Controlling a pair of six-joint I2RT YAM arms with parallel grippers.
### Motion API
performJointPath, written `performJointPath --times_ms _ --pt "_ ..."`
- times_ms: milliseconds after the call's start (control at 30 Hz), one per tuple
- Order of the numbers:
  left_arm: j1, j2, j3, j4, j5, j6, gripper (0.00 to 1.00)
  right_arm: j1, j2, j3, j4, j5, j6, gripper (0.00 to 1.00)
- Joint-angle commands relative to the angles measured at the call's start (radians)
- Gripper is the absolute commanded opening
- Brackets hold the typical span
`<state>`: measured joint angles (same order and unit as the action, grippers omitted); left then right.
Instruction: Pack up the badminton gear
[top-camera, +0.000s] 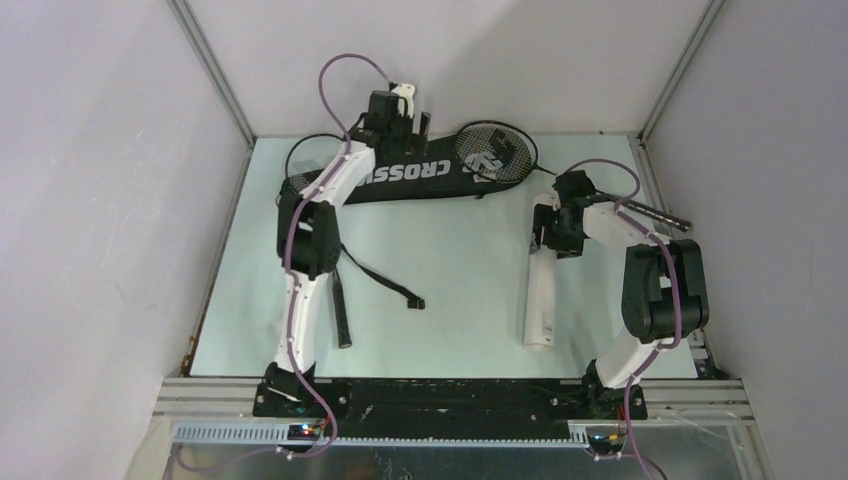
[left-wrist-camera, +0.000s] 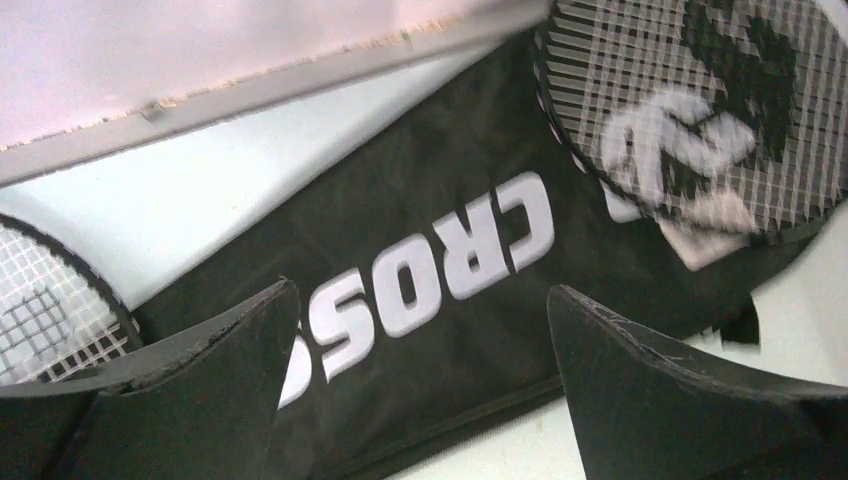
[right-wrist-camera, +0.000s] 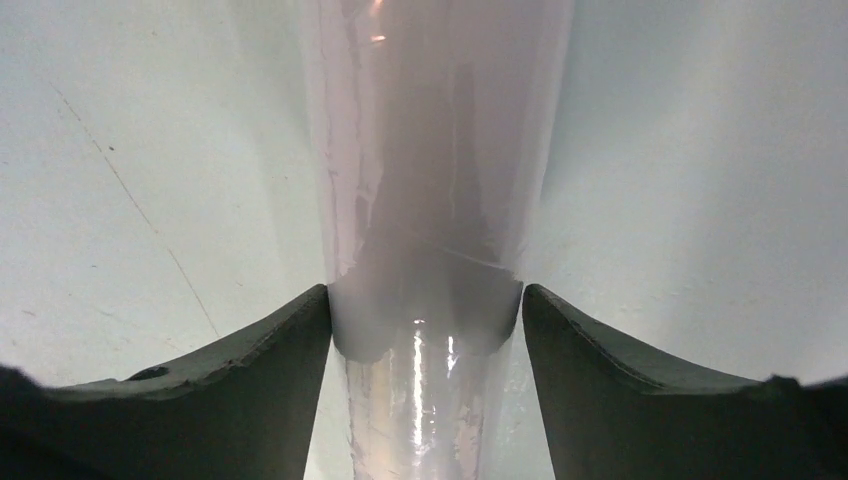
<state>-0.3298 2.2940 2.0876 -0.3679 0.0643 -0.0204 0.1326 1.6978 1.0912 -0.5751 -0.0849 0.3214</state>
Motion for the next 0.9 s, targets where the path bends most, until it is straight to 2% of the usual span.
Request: performJointPath --times_ms 0,133,300,400,500,667,733,867 --pt "0.034 0.149 0.259 -0.033 -0.088 -0.189 1.0 -0.002 -0.055 0.033 0.023 0.06 -0.021 0.73" --pt "0.061 0.177 0.274 0.065 -0.12 -0.345 1.0 -0.001 -0.073 0.025 0.025 0.076 -0.015 0.8" --pt "0.137 0.183 0.094 0.279 -0.076 -0.808 1.0 -0.001 -0.133 -0.009 0.072 0.053 -0.007 0.95" --pt "0.16 0.248 0.111 0.314 -0.012 -1.015 1.0 -0.001 -0.181 -0.027 0.09 0.032 -0.009 0.99" --pt "0.168 0.305 0.184 0.277 -0.023 -1.077 1.0 -0.001 -0.216 -0.055 0.105 0.021 -0.008 0.99" --pt "0.165 0.295 0.203 0.152 -0.047 -1.122 1.0 -0.001 -0.274 -0.082 0.126 0.003 -0.002 0.99" --pt "0.178 0.293 0.183 0.157 0.034 -1.165 1.0 -0.001 -0.296 -0.088 0.135 -0.011 0.001 0.99" --pt "0.188 0.265 0.031 0.278 0.219 -1.228 1.0 0.028 -0.316 -0.09 0.186 -0.076 -0.008 0.99"
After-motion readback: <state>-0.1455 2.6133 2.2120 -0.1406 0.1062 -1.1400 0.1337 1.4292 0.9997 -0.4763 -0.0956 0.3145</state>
